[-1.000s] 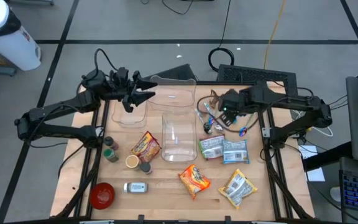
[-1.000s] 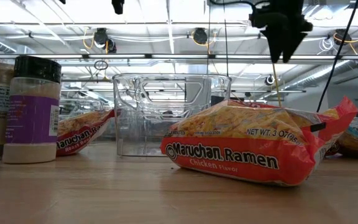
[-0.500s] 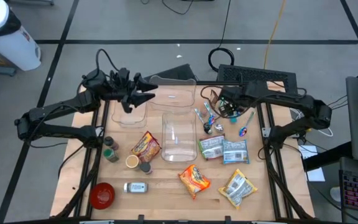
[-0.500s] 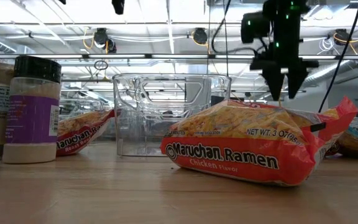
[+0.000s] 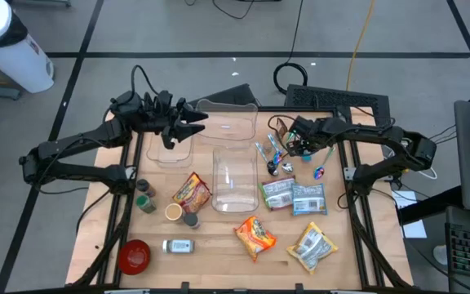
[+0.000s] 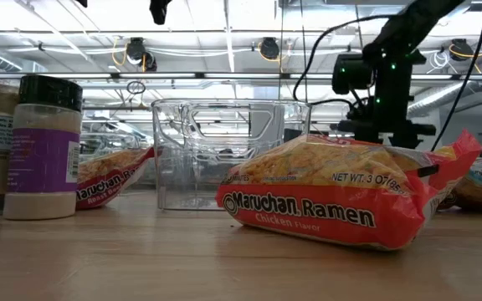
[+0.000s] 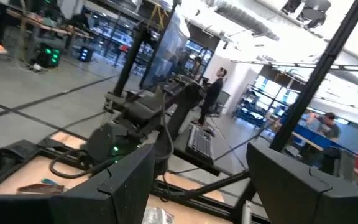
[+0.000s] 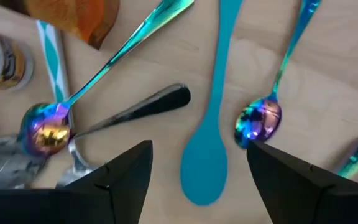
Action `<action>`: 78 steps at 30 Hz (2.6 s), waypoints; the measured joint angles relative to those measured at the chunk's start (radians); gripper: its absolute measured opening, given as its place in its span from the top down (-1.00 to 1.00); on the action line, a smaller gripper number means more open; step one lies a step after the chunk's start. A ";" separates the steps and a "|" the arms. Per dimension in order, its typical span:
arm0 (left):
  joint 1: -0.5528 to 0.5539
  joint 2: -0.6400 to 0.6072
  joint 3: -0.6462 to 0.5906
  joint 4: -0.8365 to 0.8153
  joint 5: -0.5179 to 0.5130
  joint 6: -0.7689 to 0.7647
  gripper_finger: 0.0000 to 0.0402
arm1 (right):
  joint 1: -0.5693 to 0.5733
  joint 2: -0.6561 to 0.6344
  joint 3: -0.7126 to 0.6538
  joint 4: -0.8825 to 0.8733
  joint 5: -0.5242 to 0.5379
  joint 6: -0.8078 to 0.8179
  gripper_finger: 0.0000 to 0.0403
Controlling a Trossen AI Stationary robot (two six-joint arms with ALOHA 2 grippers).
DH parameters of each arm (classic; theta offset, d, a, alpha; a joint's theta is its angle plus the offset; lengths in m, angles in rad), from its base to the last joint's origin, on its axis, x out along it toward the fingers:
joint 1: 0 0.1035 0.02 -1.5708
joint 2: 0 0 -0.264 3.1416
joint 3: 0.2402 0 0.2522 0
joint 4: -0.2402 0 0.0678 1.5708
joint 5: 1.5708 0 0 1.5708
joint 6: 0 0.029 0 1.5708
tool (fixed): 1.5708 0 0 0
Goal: Pick & Place Food Item
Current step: Put the blue spoon into the bottom right transparent bin
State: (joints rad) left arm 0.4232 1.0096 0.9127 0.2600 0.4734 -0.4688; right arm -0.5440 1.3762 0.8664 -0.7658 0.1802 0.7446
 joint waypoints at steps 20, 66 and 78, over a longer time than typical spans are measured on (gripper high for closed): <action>0.000 0.000 0.000 0.000 -0.166 0.075 -0.32 | -0.066 0.000 -0.144 0.240 -0.002 -0.066 -0.26; 0.000 0.000 0.000 -0.004 -0.154 0.039 -0.32 | 0.009 0.049 -0.197 0.296 -0.041 -0.023 0.52; 0.000 0.000 0.000 -0.059 -0.131 0.033 -0.32 | 0.009 0.008 -0.200 0.296 -0.094 -0.023 0.93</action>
State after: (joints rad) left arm 0.4229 1.0100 0.9127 0.2008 0.3426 -0.4362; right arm -0.5350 1.3845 0.6661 -0.4699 0.0863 0.7216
